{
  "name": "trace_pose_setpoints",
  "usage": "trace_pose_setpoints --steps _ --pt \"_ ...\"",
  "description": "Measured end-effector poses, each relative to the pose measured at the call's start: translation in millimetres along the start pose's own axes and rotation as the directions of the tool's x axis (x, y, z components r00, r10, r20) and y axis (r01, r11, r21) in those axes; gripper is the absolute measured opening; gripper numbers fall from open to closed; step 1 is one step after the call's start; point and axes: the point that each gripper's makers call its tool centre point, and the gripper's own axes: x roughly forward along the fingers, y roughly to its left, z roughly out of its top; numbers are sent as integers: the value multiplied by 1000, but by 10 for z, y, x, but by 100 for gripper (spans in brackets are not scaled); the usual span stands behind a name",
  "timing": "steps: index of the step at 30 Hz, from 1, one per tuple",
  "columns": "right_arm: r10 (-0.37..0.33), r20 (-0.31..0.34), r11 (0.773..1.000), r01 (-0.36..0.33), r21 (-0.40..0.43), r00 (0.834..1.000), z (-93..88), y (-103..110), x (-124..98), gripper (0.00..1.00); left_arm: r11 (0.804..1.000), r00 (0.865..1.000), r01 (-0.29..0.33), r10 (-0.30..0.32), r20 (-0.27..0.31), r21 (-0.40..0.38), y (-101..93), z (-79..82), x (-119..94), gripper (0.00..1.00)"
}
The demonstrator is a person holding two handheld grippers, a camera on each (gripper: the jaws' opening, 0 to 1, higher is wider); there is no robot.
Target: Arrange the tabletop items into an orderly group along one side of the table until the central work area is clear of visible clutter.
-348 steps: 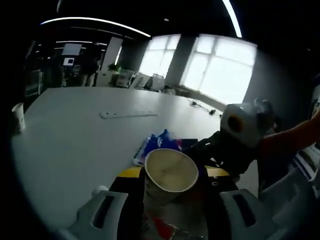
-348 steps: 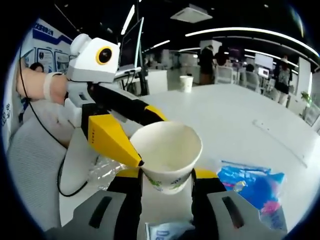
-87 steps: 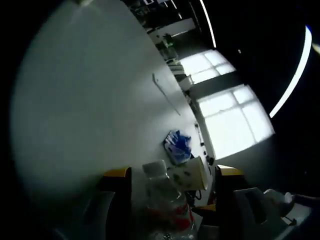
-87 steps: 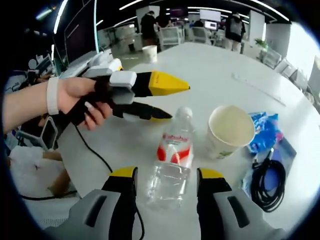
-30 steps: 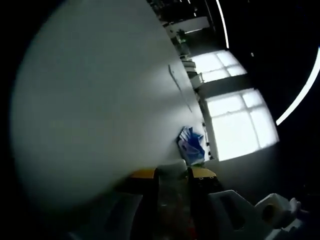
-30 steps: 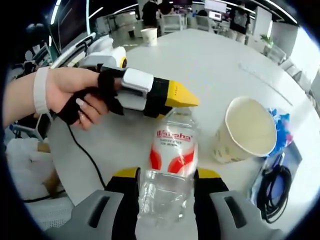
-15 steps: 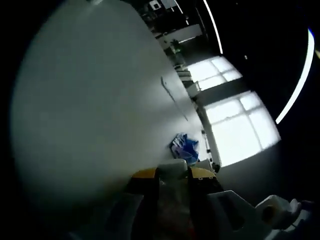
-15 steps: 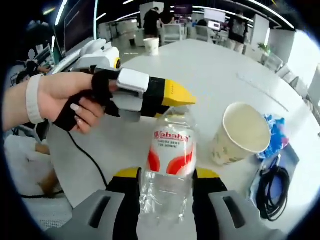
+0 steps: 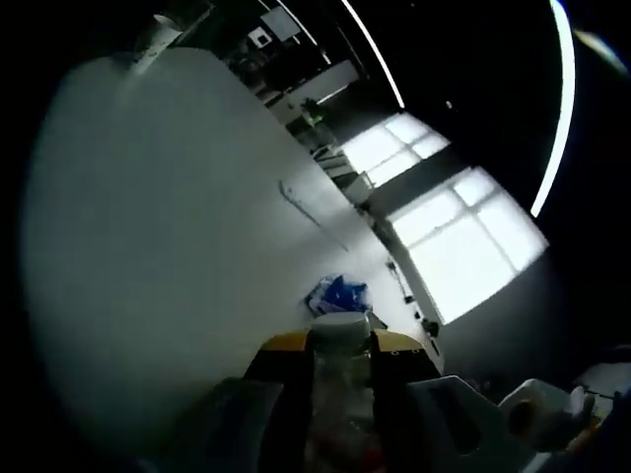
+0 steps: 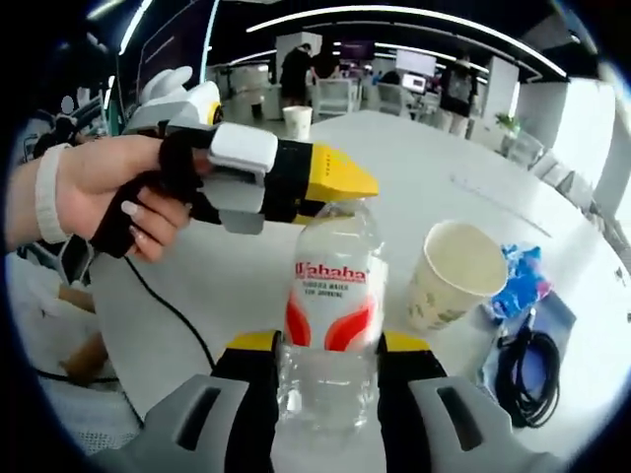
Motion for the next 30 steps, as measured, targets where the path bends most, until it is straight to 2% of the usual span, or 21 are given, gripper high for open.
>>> trace_pose_setpoints --steps 6,8,9,11,12,14,15,16,18,19,22,24,25,27,28,29,30 --pt "-25 56 1000 26 -12 998 66 -10 -35 34 994 999 19 -22 35 103 -82 97 -56 17" --pt "-26 74 1000 26 -5 997 97 5 -42 34 993 999 19 -23 34 114 -106 119 -73 17" --pt "-28 76 1000 28 -5 997 108 10 -45 34 989 999 21 -26 36 146 -118 137 -77 17" --pt "-27 86 1000 27 5 996 137 20 -42 34 987 999 21 -27 33 161 -145 163 -92 17" --pt "-29 96 1000 29 0 995 162 23 -42 34 979 999 22 -31 39 205 -156 197 -99 17" --pt "-36 115 999 36 5 993 204 22 -42 34 980 998 29 -38 41 199 -197 219 -113 17" --pt "-42 129 999 42 7 991 240 22 -40 34 966 998 32 -47 50 257 -218 262 -118 17" --pt "-49 141 999 47 13 989 265 21 -37 34 970 998 35 -47 47 241 -240 272 -125 17" --pt "-71 185 997 67 29 980 351 23 -24 34 950 997 41 -61 55 311 -279 349 -128 17" --pt "-89 208 995 79 54 974 386 30 -6 34 945 996 59 -78 46 321 -337 363 -127 17" --pt "-114 259 990 87 111 959 466 52 29 34 915 995 74 -94 31 395 -384 414 -117 17" --pt "-129 271 986 95 134 954 493 56 57 34 898 995 84 -100 14 433 -407 436 -110 17" --pt "-130 281 985 92 145 951 514 58 67 34 882 994 88 -105 12 462 -427 450 -109 17" --pt "-137 289 983 94 158 948 541 55 94 34 876 995 91 -102 -1 474 -450 454 -104 17" --pt "-140 296 981 93 169 945 558 50 105 34 852 994 98 -107 -12 515 -470 459 -100 17" --pt "-147 303 980 97 174 942 570 40 108 34 838 993 106 -115 -18 535 -490 462 -96 17" --pt "-155 306 978 103 180 939 575 26 119 34 844 992 115 -122 -21 525 -516 463 -85 17"
